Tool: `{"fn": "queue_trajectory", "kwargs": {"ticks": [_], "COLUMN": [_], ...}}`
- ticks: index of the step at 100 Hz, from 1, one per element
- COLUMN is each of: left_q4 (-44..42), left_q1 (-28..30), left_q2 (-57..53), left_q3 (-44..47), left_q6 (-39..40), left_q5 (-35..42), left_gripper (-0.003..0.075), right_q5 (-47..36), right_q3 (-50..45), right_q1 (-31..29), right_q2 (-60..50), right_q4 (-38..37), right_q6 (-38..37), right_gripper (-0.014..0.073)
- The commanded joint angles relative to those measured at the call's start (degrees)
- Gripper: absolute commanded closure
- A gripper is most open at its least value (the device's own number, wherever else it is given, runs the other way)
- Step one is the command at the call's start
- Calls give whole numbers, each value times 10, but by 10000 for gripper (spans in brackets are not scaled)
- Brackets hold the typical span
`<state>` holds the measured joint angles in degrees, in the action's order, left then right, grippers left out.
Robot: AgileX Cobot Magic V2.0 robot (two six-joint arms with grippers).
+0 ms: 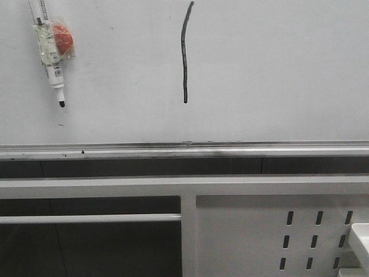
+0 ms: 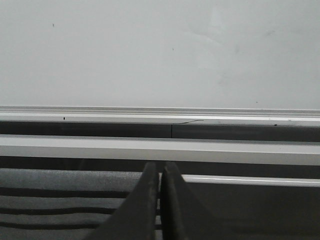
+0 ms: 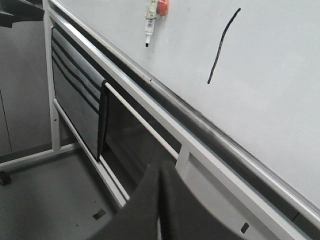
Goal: Write number 1 on whiteboard
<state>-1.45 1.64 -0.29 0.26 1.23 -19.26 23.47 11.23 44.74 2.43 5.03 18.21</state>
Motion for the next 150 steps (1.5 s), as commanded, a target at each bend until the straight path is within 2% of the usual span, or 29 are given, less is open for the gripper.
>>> {"fn": "queue_trajectory", "kwargs": {"ticks": [1, 35, 48, 65, 72, 86, 99, 112, 122, 133, 150], "left_q4": [6, 6, 6, 6, 6, 6, 6, 6, 6, 6, 6], "left_q1": [-1, -1, -1, -1, -1, -1, -1, -1, -1, -1, -1], "left_q2": [-13, -13, -13, -13, -13, -13, -13, -13, -13, -13, -13], "left_q3": [20, 20, 20, 20, 20, 20, 20, 20, 20, 20, 20], "left_q6": [8, 8, 8, 8, 8, 8, 8, 8, 8, 8, 8], "left_q5": [31, 31, 31, 31, 31, 31, 31, 31, 32, 32, 32], "left_gripper": [740, 740, 740, 740, 740, 740, 740, 740, 740, 740, 740], "right_q5": [-47, -48, -110, -222, -190, -181, -185, -152, -128, -102, -59], "right_q3": [14, 13, -35, -128, -124, -124, -124, -124, -124, -124, -124], "right_q1": [-3, -3, -3, -6, -20, -108, -239, -367, -440, -482, -486], "right_q2": [6, 6, 6, 6, 6, 3, -3, -38, -41, -41, -41], "right_q4": [2, 2, -39, -39, -35, -35, -35, -17, 6, 8, 6], "right_q6": [0, 0, 0, -2, -32, -74, -76, -101, -122, -167, -168], "right_gripper": [663, 663, 663, 663, 663, 663, 663, 663, 663, 663, 663]}}
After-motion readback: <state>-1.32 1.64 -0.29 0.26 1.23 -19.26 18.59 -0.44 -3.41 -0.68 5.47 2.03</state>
